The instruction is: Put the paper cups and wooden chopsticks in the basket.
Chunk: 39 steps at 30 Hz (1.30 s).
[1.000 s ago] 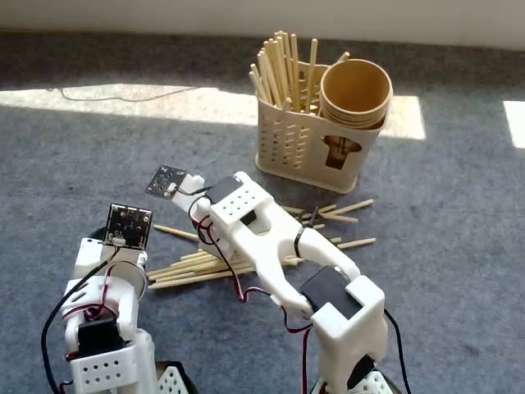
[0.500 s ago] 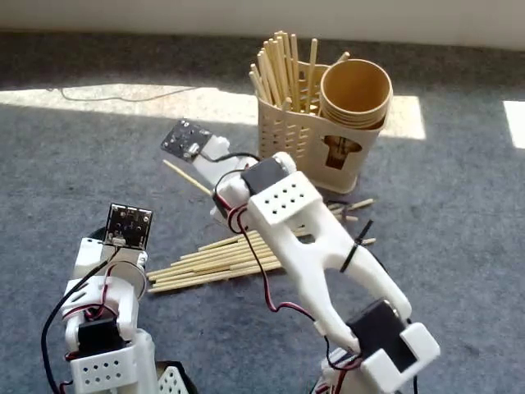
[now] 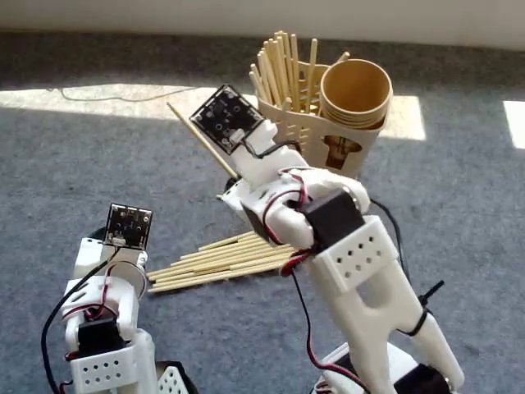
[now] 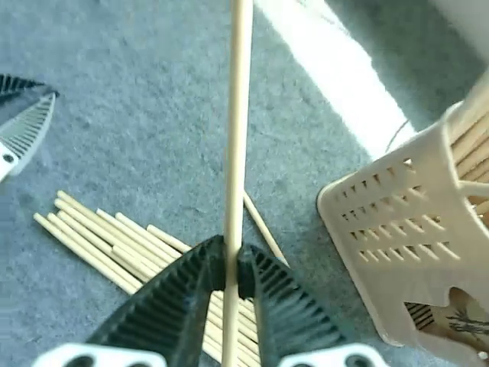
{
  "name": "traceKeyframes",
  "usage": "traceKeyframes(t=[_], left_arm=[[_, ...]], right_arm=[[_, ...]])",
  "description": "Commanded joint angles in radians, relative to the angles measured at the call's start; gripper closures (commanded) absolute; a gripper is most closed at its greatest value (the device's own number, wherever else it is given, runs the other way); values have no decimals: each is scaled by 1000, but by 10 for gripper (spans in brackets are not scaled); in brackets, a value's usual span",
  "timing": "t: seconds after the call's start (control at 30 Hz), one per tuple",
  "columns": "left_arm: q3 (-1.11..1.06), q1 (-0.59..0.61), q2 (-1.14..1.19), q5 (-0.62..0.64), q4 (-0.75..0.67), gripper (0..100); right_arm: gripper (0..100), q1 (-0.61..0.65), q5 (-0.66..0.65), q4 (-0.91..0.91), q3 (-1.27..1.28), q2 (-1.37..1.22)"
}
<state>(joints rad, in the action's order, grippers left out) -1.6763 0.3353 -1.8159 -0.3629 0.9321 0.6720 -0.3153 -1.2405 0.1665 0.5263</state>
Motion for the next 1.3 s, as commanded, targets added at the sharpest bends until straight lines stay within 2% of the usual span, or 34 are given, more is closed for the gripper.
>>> traceKeyframes(t=[0.0, 0.27, 0.53, 0.73, 0.97, 1.27], left_arm=[[-19, -21, -2, -5, -3, 965], [-19, -21, -2, -5, -3, 965], [-19, -21, -2, -5, -3, 965], [-19, -21, -2, -5, -3, 965], [-19, -21, -2, -5, -2, 965], [-19, -21, -2, -5, -2, 965]], right_arm=[[993, -33, 55, 124, -16, 119], [993, -186, 132, 519, -15, 183], [993, -260, 130, 857, 21, 171], [993, -312, 132, 1104, 111, 61], [993, -348, 132, 1228, 191, -74], [993, -348, 132, 1346, 381, -104]])
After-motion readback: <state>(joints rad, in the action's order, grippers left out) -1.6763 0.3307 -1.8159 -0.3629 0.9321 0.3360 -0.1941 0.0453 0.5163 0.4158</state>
